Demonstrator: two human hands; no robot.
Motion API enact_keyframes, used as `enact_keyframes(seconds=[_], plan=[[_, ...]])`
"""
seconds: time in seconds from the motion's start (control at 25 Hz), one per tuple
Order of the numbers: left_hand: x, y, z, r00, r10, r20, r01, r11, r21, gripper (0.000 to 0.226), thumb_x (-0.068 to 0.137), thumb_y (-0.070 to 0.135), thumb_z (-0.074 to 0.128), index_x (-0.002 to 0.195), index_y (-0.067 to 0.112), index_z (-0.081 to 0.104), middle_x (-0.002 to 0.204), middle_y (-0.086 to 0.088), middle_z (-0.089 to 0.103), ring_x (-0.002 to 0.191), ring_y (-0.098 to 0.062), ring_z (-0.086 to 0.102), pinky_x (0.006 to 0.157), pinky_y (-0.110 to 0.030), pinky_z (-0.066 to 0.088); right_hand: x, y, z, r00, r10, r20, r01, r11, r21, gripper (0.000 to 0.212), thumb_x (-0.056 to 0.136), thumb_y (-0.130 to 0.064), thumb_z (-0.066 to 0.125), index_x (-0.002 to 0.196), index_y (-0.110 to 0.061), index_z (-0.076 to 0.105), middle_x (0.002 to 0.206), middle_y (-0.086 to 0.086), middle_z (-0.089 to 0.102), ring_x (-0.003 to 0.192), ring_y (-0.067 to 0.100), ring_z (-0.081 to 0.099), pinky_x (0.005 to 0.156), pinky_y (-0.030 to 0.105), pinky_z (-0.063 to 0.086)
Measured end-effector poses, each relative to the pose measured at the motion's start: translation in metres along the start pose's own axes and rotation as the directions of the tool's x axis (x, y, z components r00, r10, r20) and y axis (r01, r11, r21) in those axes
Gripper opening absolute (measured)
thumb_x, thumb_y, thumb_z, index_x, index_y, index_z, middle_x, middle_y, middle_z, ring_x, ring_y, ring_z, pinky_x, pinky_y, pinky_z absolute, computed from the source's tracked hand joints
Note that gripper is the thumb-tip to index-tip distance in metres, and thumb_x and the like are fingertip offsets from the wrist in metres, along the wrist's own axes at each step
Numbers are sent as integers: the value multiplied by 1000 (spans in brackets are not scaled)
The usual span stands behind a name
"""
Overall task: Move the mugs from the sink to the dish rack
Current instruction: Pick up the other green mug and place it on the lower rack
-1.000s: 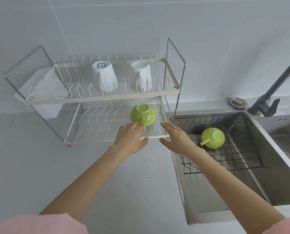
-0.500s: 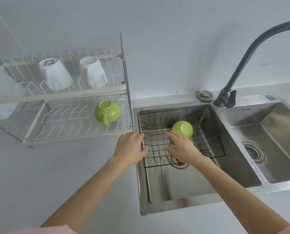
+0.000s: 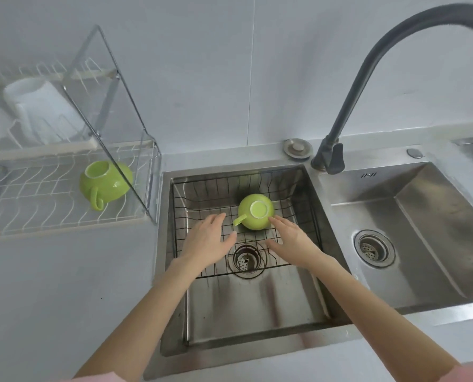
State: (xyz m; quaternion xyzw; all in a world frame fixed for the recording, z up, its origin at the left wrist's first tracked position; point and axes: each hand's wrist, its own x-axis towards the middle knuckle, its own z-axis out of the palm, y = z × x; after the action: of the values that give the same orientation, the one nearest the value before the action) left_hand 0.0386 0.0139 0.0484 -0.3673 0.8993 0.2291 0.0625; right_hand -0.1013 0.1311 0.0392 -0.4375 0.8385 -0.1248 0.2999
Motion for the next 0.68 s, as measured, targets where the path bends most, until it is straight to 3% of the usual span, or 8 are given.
enact_keyframes(seconds=[0.24,0.44,0.68], plan=[[39,14,10,996,-64,56,65,998,-13,59,92,40,38,142,14,24,149,-7,34,134,-25,36,104,-40,36,31,21,-1,999,32,-3,-31,985,170,56,92,-22,47,143,-7,28,152,12,31,140,26,27,114,32,21],[76,12,23,988,-77,132,79,997,-12,60,91,41,41,142,13,25,147,-8,36,134,-25,36,106,-40,35,57,36,10,990,135,38,-140,935,324,54,93,-21,47,142,-6,29,146,16,39,135,29,35,105,28,25],[125,12,47,975,-108,194,130,986,-106,60,90,39,46,140,12,30,146,-9,38,135,-24,35,108,-37,32,91,50,30,926,364,103,-350,721,598,51,92,-24,49,138,-6,36,143,14,46,133,27,40,109,34,30]])
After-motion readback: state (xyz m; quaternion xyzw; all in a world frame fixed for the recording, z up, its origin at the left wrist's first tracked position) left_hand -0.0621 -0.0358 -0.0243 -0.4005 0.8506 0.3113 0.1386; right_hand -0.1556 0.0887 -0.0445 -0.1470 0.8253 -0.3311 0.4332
